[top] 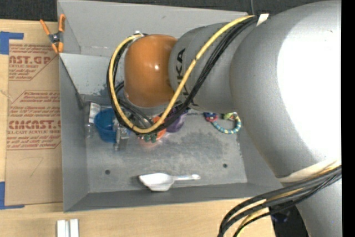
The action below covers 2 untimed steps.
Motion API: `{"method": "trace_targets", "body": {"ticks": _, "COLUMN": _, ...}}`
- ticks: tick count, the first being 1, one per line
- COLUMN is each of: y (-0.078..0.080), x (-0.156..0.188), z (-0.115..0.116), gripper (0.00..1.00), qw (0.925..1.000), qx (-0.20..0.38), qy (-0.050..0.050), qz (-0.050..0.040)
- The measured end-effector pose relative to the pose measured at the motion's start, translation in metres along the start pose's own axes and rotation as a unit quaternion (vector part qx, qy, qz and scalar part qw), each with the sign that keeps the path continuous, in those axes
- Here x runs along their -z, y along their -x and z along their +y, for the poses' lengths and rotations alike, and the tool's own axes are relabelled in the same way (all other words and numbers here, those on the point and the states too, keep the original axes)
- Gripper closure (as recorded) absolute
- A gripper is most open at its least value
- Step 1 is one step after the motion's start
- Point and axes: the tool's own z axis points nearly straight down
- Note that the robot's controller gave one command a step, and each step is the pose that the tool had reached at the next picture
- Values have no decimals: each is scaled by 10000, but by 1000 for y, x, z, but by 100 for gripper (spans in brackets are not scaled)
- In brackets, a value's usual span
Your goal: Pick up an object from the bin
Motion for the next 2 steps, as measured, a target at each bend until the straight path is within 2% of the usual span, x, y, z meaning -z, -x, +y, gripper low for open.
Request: {"method": "trace_targets", "body": {"ticks": 2, "y": -2, "x": 28, "z": 0, "gripper": 100, "qw": 10000, "qx": 0, "qy": -5, "qz": 29}}
